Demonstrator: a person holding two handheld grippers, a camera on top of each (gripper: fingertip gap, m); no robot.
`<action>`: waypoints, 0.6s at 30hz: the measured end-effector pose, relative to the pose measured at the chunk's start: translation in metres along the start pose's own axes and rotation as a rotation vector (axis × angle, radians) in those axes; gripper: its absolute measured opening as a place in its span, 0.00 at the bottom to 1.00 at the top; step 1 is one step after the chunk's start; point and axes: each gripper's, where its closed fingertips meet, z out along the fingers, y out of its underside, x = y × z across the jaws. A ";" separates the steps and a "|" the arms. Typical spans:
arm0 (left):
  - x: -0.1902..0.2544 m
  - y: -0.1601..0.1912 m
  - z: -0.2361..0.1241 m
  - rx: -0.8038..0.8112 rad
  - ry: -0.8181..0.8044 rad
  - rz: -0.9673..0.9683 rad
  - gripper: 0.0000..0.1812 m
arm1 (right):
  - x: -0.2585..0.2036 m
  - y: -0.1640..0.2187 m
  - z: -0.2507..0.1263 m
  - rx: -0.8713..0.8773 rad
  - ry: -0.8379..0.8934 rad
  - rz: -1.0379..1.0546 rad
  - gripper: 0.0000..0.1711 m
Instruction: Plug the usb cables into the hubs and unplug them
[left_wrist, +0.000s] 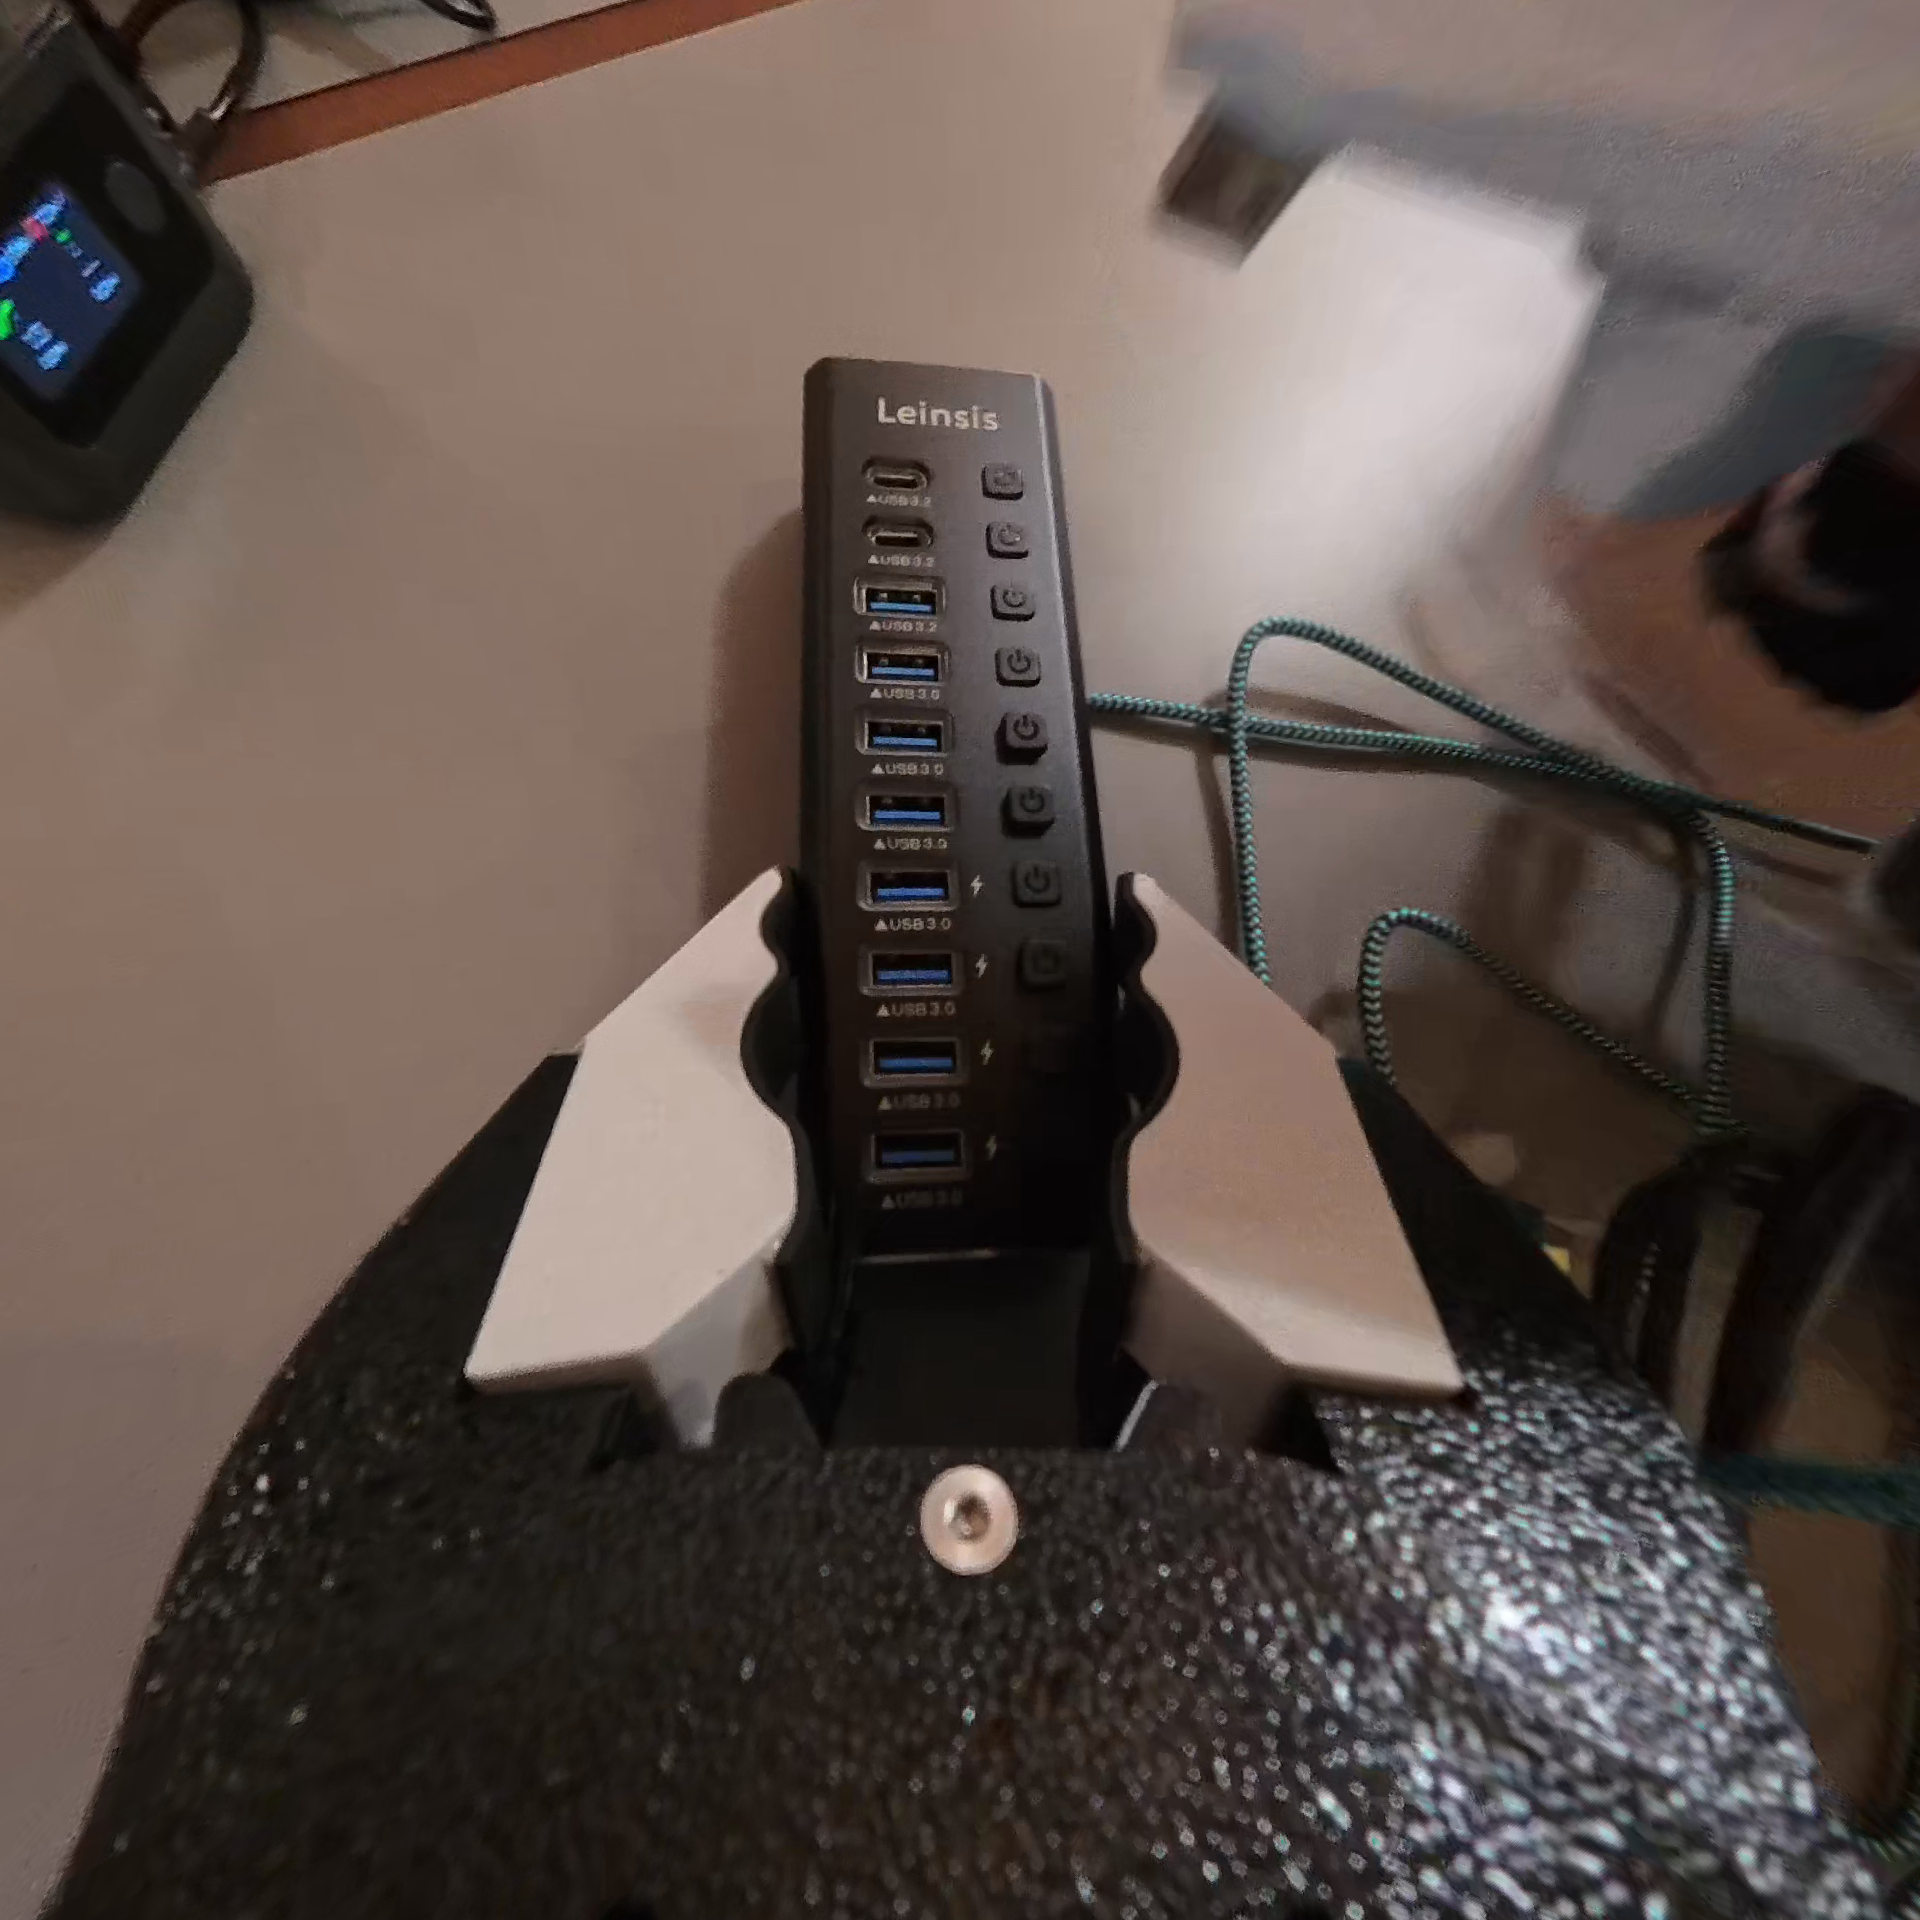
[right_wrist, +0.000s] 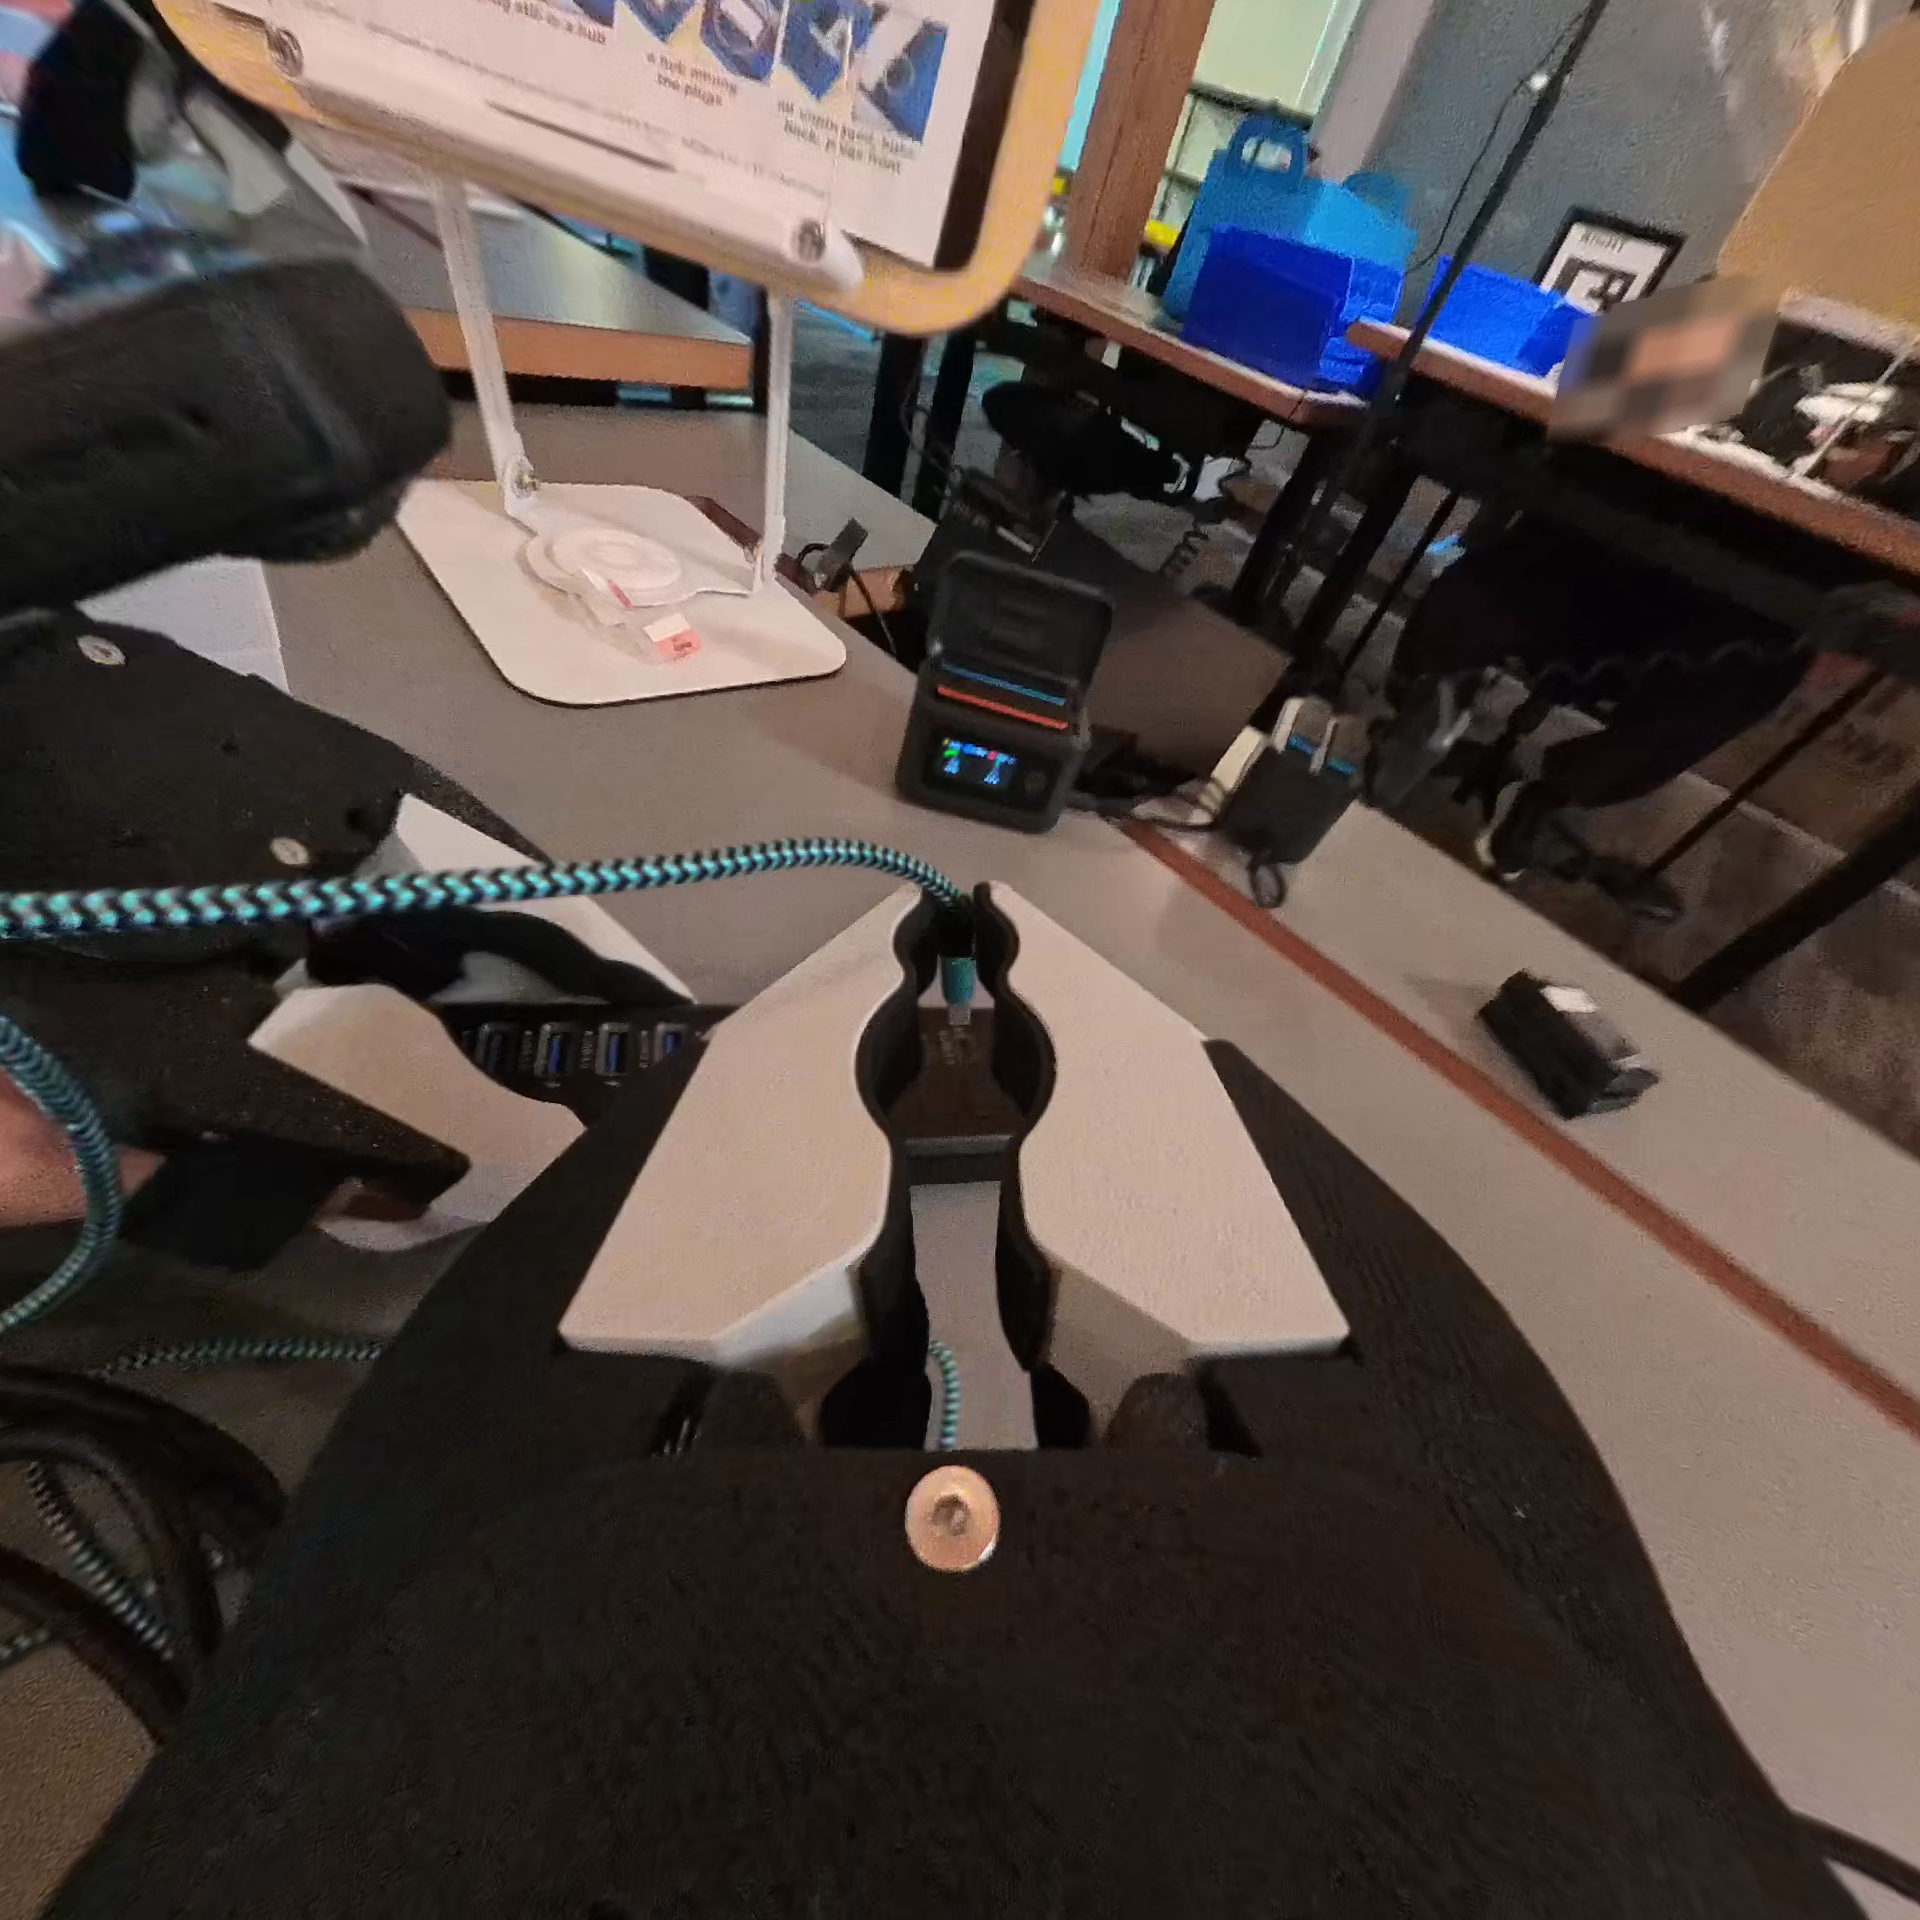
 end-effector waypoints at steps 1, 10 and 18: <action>-0.004 0.001 -0.002 -0.006 -0.012 -0.020 0.32 | 0.004 -0.010 -0.004 -0.001 0.009 -0.026 0.02; -0.023 -0.041 -0.068 0.280 0.011 -0.202 0.27 | 0.059 -0.155 -0.045 -0.027 0.152 -0.360 0.02; 0.066 -0.121 -0.180 0.746 0.575 -0.149 0.40 | 0.093 -0.273 -0.090 -0.113 0.233 -0.566 0.02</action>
